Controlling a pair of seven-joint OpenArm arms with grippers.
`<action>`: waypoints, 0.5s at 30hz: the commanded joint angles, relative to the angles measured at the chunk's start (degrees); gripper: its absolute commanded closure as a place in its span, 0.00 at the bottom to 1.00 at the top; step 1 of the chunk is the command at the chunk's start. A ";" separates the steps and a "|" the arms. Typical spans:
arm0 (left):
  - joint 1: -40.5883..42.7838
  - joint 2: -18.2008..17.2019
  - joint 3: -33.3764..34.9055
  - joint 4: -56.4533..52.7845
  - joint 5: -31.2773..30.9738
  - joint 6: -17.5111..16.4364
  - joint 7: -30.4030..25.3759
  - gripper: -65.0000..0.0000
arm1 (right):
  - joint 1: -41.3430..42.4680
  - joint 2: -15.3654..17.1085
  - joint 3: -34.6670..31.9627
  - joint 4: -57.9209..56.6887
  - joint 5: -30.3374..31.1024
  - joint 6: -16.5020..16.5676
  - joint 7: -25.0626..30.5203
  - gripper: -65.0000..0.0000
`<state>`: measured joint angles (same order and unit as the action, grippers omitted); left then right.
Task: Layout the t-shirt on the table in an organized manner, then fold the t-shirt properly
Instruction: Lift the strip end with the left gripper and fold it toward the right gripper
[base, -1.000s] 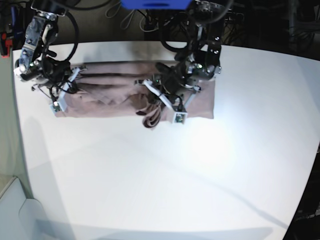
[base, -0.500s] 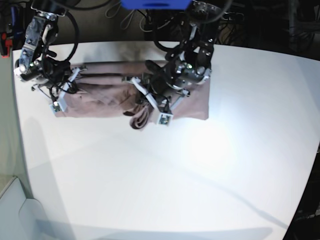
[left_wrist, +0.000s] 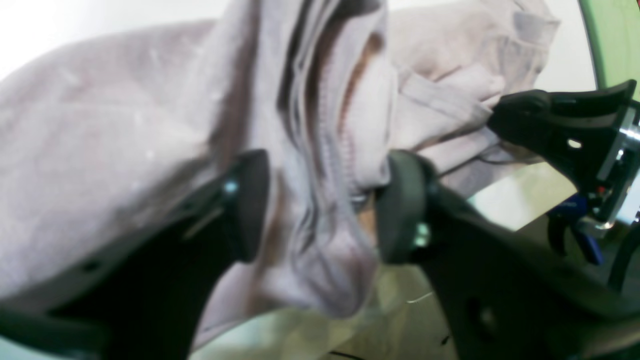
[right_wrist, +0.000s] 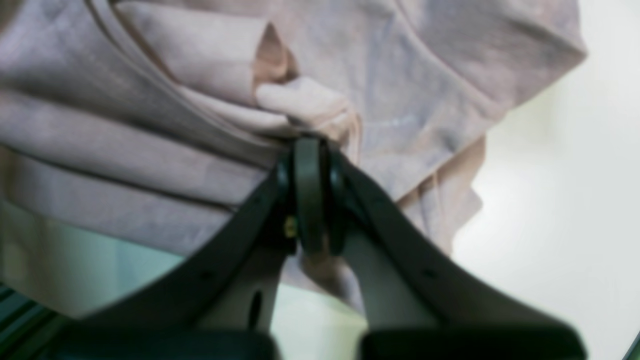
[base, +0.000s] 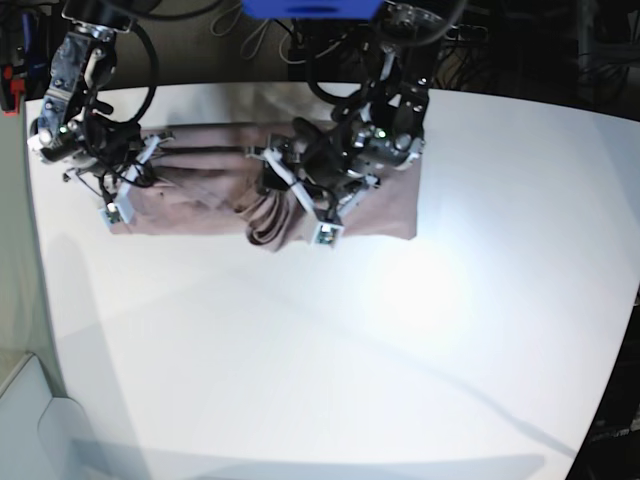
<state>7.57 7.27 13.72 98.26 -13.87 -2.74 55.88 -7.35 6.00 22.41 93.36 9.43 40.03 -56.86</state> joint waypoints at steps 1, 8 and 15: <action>-0.67 0.25 0.31 1.30 -0.86 -0.29 -0.62 0.42 | -0.07 0.46 -0.04 0.13 -1.39 -0.03 -1.64 1.00; -0.14 0.07 0.13 9.57 -0.86 -7.06 -1.33 0.39 | 0.63 0.46 -0.04 0.13 -1.39 -0.03 -1.91 1.00; 1.61 -1.69 -5.32 11.68 -0.86 -8.82 -1.33 0.39 | 0.72 0.46 -0.04 0.22 -1.39 -0.03 -1.82 1.00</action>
<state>9.52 5.23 8.19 108.60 -13.80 -11.40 55.55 -6.72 6.00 22.41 93.36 9.28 40.05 -57.41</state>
